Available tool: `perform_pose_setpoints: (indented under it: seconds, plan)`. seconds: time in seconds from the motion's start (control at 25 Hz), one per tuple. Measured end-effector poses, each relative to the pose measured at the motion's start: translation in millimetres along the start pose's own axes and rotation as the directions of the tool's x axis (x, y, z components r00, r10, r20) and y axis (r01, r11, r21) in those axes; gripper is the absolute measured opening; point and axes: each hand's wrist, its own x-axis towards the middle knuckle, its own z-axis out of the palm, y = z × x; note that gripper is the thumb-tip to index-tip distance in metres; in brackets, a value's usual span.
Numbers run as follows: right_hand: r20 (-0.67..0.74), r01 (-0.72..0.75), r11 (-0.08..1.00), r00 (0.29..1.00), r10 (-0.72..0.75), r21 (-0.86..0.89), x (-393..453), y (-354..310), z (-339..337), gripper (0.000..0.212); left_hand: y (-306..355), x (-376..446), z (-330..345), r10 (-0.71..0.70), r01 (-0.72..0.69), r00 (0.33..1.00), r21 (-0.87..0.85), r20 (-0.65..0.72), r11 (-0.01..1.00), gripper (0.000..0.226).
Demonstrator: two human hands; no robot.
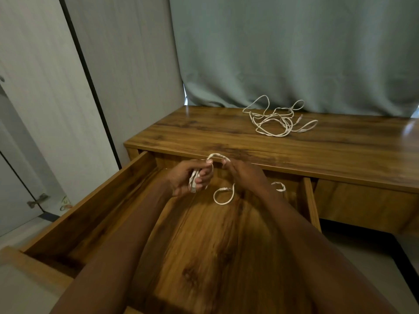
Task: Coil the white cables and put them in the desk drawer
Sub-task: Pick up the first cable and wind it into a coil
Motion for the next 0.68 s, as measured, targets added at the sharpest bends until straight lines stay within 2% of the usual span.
perform_pose_setpoints:
  seconds: [0.12, 0.24, 0.32, 0.36, 0.4, 0.44, 0.52, 0.56, 0.6, 0.64, 0.68]
  plan:
    - [0.132, -0.022, 0.993, 0.991, 0.038, -0.116, -1.9, -15.8, 6.5, 0.060, 2.4, 0.9, -6.4, 0.171, -0.215, 0.968, -0.253, -0.185, 0.943, 0.028]
    - [0.146, 0.121, 0.965, 0.985, -0.088, -0.234, -7.6, -34.8, 18.1, 0.058, 8.6, 2.1, -8.9, 0.276, -0.480, 0.847, -0.429, -0.455, 0.765, 0.027]
    - [0.197, 0.254, 0.936, 0.958, -0.208, -0.245, -15.1, -45.3, 28.5, 0.045, 12.3, 1.7, -13.1, 0.318, -0.651, 0.715, -0.426, -0.622, 0.629, 0.029]
    - [0.239, 0.317, 0.921, 0.935, -0.263, -0.227, -19.1, -50.3, 33.2, 0.039, 13.2, 1.1, -17.8, 0.331, -0.711, 0.642, -0.376, -0.691, 0.594, 0.028]
    - [0.279, 0.371, 0.908, 0.909, -0.311, -0.195, -21.8, -54.4, 37.1, 0.034, 14.4, 0.0, -22.5, 0.341, -0.745, 0.575, -0.304, -0.744, 0.593, 0.027]
    - [0.308, 0.413, 0.898, 0.884, -0.353, -0.155, -22.9, -58.2, 39.4, 0.030, 13.2, -0.6, -28.3, 0.344, -0.745, 0.510, -0.205, -0.788, 0.635, 0.025]
    - [0.298, 0.479, 0.875, 0.847, -0.441, -0.067, -21.1, -65.2, 40.0, 0.024, 6.6, -0.7, -38.4, 0.363, -0.613, 0.395, 0.053, -0.844, 0.788, 0.025]
    - [0.259, 0.504, 0.863, 0.839, -0.478, -0.040, -19.3, -67.0, 39.1, 0.023, 0.6, -0.1, -43.6, 0.406, -0.459, 0.359, 0.220, -0.840, 0.861, 0.029]
    - [0.204, 0.511, 0.859, 0.845, -0.495, -0.033, -17.7, -67.2, 37.6, 0.024, -6.7, 0.3, -48.7, 0.478, -0.256, 0.359, 0.408, -0.802, 0.876, 0.036]
    - [0.137, 0.498, 0.866, 0.861, -0.490, -0.035, -16.2, -65.8, 35.5, 0.025, -13.6, 0.0, -52.5, 0.540, -0.072, 0.417, 0.565, -0.731, 0.822, 0.044]
    - [0.060, 0.477, 0.878, 0.878, -0.475, -0.035, -15.2, -63.2, 31.8, 0.026, -20.0, 0.1, -57.4, 0.552, 0.072, 0.505, 0.670, -0.663, 0.739, 0.051]
